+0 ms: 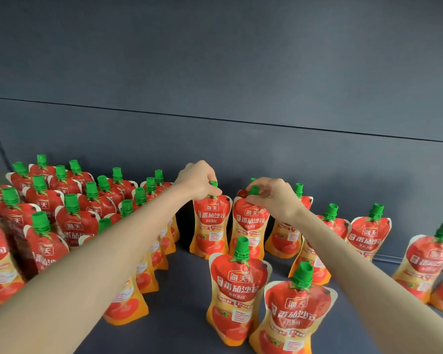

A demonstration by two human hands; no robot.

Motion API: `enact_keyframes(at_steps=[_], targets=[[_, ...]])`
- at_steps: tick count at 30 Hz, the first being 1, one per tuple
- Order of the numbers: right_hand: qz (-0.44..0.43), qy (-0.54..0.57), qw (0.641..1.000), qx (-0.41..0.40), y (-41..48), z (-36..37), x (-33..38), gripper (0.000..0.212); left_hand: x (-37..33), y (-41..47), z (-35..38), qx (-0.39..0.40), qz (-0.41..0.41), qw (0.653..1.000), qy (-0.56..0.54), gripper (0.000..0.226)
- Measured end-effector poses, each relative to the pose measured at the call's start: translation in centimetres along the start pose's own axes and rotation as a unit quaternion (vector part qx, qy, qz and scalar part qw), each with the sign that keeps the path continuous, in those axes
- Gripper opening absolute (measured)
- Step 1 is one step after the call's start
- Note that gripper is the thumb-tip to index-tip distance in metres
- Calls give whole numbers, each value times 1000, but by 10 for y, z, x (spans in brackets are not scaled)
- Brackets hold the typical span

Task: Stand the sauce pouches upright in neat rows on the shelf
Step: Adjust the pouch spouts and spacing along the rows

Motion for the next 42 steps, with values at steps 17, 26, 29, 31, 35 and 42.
enact_keyframes(at_steps=[17, 26, 29, 31, 35, 42], targets=[[19, -11, 1000, 9, 2, 6, 7, 35, 4, 21, -2, 56, 36, 997, 50, 28], [51, -5, 995, -91, -9, -64, -6, 20, -55, 17, -3, 23, 111, 991, -72, 30], [89, -68, 992, -63, -5, -73, -21, 29, -68, 21, 24, 74, 108, 986, -101, 34], [112, -98, 989, -26, -1, -72, -30, 35, -69, 26, 36, 98, 93, 986, -101, 36], [134, -133, 981, 50, 4, -67, -45, 36, -65, 36, 49, 131, 52, 986, -86, 38], [133, -176, 969, 113, 14, -61, -61, 27, -70, 41, 57, 143, 46, 984, -94, 28]])
Point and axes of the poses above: each hand's wrist, its own y-axis towards the middle knuckle, its own z-axis out of the palm, x = y × z, the point moved 10 cm from there along y, towards the middle knuckle, and after that the axes turned 1 degree about -y, right-handed, at the moved point
